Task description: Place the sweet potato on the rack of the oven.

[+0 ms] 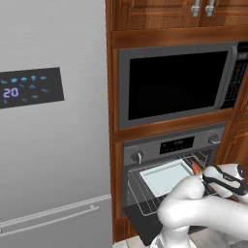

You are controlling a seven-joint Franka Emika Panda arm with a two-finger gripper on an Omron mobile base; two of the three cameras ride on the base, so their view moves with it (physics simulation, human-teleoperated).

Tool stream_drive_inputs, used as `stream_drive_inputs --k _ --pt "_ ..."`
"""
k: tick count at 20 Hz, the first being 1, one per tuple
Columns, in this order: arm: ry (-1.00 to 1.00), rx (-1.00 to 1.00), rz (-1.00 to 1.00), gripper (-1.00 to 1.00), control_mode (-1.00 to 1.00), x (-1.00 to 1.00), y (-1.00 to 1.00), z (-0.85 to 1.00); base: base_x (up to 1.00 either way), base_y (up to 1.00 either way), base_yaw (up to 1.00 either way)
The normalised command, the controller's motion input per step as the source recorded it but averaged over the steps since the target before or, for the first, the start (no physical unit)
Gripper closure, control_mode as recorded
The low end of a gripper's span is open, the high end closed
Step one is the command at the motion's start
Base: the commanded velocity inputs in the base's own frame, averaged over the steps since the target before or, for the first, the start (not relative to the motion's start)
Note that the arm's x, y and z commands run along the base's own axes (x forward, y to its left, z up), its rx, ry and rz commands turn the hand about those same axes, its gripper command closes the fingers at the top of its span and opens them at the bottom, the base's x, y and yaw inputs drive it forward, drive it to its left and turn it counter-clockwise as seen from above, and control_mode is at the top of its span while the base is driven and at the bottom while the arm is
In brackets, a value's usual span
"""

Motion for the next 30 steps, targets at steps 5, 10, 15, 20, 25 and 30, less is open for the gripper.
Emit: stream_drive_inputs --k 5,10,15,20,25,30 --pt "0.00 0.00 0.00 1.00 -1.00 0.22 0.02 -0.23 0.00 0.00 0.00" --pt "0.00 0.00 0.00 1.00 -1.00 0.32 0.08 -0.16 0.00 0.00 0.00" --pt "0.01 0.00 0.00 1.00 -1.00 0.27 0.07 -0.16 0.00 0.00 0.00" --pt "0.00 0.00 0.00 1.00 -1.00 0.18 0.00 -0.17 0.00 0.00 0.00" --pt "0.00 0.00 0.00 1.00 -1.00 0.15 0.00 -0.20 0.00 0.00 0.00" --pt "0.00 0.00 0.00 1.00 -1.00 0.15 0.00 -0.25 0.00 0.00 0.00"
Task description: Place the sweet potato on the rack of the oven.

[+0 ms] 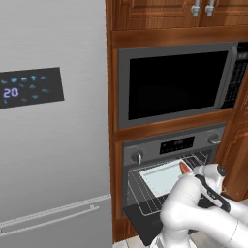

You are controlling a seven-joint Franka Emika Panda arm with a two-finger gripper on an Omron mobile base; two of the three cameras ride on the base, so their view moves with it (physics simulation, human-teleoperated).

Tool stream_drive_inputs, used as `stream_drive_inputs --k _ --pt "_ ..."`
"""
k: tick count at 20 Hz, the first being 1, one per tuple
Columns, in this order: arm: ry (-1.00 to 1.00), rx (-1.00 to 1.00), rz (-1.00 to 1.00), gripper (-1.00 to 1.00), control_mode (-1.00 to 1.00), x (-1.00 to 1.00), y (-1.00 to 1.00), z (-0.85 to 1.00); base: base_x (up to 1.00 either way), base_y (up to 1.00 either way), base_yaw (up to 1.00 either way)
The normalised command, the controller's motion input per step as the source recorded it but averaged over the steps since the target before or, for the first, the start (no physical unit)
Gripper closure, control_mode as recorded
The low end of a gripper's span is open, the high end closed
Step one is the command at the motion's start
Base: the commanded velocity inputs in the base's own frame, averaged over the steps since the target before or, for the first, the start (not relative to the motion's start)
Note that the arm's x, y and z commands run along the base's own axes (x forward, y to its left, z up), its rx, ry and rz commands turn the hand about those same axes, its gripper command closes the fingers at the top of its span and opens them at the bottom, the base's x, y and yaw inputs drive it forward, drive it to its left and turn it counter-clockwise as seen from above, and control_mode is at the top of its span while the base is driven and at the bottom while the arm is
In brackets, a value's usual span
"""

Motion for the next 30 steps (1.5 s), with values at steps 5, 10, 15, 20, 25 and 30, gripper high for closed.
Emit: stream_drive_inputs --k 5,10,15,20,25,30 --pt "0.00 0.00 0.00 -1.00 -1.00 0.11 0.00 -0.27 0.00 0.00 0.00" --pt "0.00 0.00 0.00 -1.00 -1.00 0.08 0.00 -0.10 0.00 0.00 0.00" --pt "0.00 0.00 0.00 -1.00 -1.00 0.03 0.00 0.00 0.00 0.00 0.00" --pt "0.00 0.00 -0.01 -1.00 -1.00 -0.04 -0.01 0.03 0.00 0.00 0.00" --pt "0.01 0.00 -0.11 -1.00 -1.00 -0.49 -0.13 0.64 0.00 0.00 0.00" --pt "0.00 0.00 -0.09 -1.00 -1.00 -0.55 -0.16 0.84 0.00 0.00 0.00"
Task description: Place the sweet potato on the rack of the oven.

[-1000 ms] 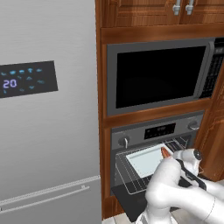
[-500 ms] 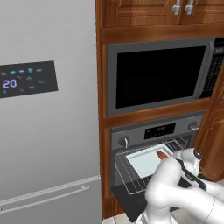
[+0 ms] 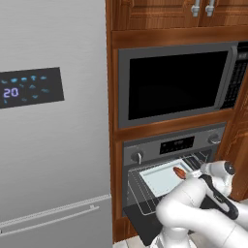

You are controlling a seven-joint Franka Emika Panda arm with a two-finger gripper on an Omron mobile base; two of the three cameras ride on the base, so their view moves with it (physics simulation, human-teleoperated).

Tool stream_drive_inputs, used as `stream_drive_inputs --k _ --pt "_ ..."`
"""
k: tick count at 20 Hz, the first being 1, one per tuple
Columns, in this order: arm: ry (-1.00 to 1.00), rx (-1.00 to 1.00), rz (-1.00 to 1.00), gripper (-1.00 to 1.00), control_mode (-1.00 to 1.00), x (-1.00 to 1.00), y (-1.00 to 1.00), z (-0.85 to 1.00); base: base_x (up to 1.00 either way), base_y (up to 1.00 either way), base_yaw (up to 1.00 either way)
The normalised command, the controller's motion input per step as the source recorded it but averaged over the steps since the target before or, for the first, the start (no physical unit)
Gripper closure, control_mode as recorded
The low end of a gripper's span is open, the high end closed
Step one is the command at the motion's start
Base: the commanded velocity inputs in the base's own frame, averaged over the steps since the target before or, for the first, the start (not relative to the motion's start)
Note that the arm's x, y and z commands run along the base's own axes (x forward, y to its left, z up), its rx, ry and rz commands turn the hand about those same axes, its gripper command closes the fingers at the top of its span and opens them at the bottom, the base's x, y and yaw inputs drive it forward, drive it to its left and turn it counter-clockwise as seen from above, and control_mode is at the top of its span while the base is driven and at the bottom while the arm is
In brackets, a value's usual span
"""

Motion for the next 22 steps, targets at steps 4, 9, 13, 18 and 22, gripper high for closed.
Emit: stream_drive_inputs --k 4,9,13,18,22 --pt "0.00 0.00 -0.02 -1.00 -1.00 -0.54 -0.37 0.68 0.00 0.00 0.00" --pt "0.00 0.00 0.00 -1.00 -1.00 -0.51 -0.62 0.76 0.00 0.00 0.00" --pt "0.00 0.00 0.00 -1.00 -1.00 -0.69 -0.53 0.84 0.00 0.00 0.00" --pt "0.01 0.00 -0.09 -1.00 -1.00 -0.97 -0.12 0.90 0.00 0.00 0.00" --pt "0.08 0.02 -0.25 -1.00 -1.00 -0.89 0.02 0.96 0.00 0.00 0.00"
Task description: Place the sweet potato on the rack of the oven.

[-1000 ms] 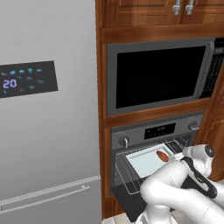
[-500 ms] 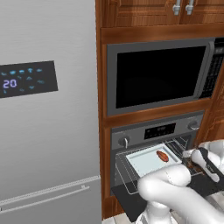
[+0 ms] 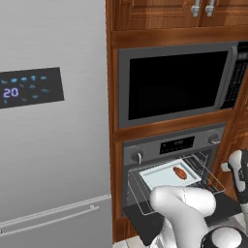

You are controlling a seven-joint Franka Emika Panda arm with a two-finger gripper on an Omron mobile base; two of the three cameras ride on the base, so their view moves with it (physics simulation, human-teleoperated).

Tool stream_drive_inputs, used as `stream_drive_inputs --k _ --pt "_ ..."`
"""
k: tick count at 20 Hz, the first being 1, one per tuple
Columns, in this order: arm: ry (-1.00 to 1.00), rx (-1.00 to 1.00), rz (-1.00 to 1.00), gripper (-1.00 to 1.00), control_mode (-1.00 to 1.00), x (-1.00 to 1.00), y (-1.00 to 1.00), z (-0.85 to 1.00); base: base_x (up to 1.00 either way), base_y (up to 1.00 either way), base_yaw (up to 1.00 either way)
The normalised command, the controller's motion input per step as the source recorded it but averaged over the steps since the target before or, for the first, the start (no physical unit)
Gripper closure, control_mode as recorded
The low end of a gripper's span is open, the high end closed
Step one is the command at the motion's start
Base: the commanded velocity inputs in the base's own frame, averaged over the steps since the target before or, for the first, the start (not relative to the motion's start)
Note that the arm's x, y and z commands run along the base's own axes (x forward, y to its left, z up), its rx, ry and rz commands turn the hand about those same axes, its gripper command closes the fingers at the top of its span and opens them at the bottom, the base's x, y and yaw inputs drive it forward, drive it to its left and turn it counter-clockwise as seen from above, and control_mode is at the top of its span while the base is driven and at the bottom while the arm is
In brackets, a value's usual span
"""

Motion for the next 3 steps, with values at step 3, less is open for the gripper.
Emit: stream_drive_inputs --k 3 --pt "0.04 0.00 -0.20 -1.00 -1.00 -0.86 0.09 1.00 0.00 0.00 0.00"
